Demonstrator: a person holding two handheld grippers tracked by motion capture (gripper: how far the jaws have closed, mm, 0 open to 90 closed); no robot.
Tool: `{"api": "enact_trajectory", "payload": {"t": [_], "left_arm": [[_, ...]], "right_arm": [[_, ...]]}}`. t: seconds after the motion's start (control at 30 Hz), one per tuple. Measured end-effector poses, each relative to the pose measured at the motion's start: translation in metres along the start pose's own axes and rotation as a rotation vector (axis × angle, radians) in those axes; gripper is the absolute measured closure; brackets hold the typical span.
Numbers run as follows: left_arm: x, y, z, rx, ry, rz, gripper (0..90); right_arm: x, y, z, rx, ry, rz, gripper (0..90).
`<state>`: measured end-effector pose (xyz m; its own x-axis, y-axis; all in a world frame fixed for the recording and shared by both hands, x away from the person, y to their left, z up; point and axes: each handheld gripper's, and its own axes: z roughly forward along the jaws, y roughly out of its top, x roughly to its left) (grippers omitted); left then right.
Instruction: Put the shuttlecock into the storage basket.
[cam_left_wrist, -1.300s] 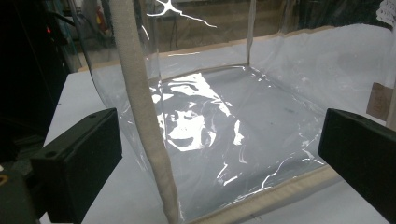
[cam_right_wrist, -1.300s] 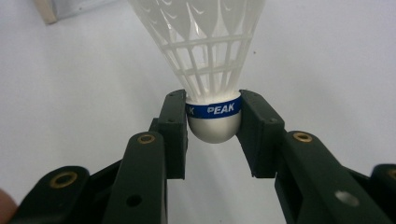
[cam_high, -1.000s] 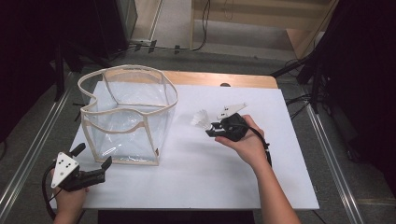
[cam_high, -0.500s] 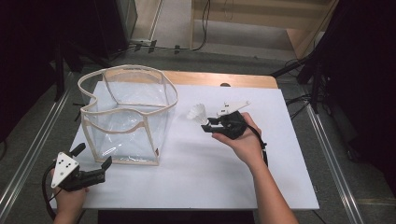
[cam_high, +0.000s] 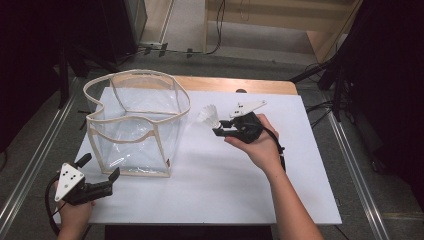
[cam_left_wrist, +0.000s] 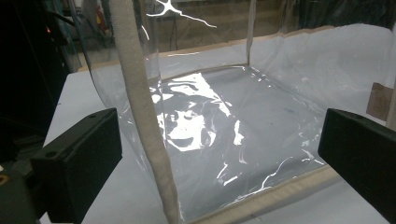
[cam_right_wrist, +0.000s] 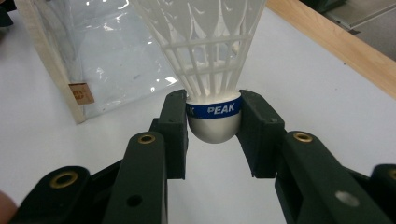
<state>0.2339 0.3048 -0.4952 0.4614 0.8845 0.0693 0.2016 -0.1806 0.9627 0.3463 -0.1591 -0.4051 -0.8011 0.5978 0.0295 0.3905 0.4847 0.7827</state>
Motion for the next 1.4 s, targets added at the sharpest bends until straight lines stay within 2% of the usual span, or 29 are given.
{"api": "enact_trajectory", "payload": {"t": [0.33, 0.57, 1.4], "left_arm": [[0.000, 0.000, 0.000, 0.002, 0.000, 0.003, 0.3], [0.000, 0.000, 0.000, 0.002, 0.000, 0.003, 0.3], [0.000, 0.000, 0.000, 0.003, 0.000, 0.000, 0.3]], "right_arm": [[-0.006, 0.013, -0.011, -0.023, 0.011, 0.017, 62.6], [-0.005, 0.023, -0.014, -0.025, 0.003, -0.005, 62.6], [-0.002, 0.053, -0.018, -0.051, 0.015, -0.029, 62.6]]}}
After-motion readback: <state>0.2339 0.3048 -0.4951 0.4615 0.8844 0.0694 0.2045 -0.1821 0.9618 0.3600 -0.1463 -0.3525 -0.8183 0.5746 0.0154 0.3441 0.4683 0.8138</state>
